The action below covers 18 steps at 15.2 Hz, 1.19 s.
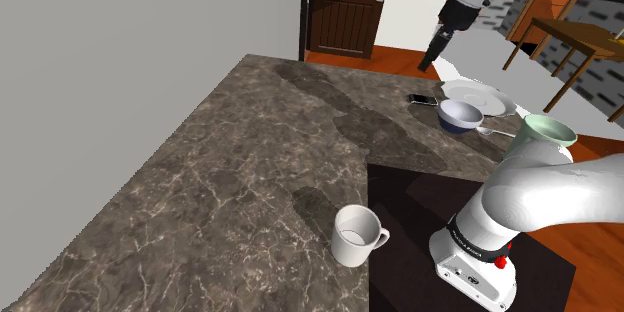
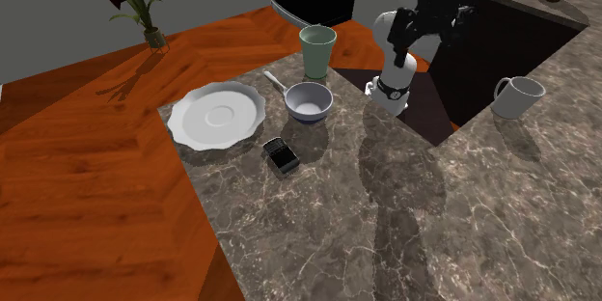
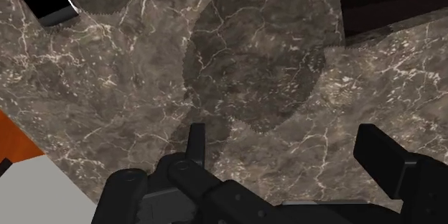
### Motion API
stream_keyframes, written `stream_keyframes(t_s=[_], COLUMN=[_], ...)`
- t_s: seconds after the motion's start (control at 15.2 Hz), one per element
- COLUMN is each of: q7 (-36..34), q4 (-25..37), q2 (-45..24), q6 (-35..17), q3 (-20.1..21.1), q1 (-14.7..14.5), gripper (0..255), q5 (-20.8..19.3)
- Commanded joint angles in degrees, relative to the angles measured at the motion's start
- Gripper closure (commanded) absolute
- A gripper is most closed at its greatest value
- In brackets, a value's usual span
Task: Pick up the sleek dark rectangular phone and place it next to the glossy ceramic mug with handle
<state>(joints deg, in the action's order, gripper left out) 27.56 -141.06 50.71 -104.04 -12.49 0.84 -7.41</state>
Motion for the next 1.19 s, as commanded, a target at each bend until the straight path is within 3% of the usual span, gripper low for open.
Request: stream_keyframes(t_s=[0.0,0.66,0.92,1.12], q7=[4.57,26.81,36.48,44.52], q4=[-1.40,-0.93,2.04,5.23], q2=[-0.63,-10.58,-17.43,-23.61], q6=[-2.05,-11.47,-15.26,-17.87], q3=[-3.62,-22.52,-31.21,-38.71], q1=[0.06,-2.51,-6.20,-10.60], gripper=[0,0,0,0], q5=[-1.49,-6.43,-5.84,-3.53])
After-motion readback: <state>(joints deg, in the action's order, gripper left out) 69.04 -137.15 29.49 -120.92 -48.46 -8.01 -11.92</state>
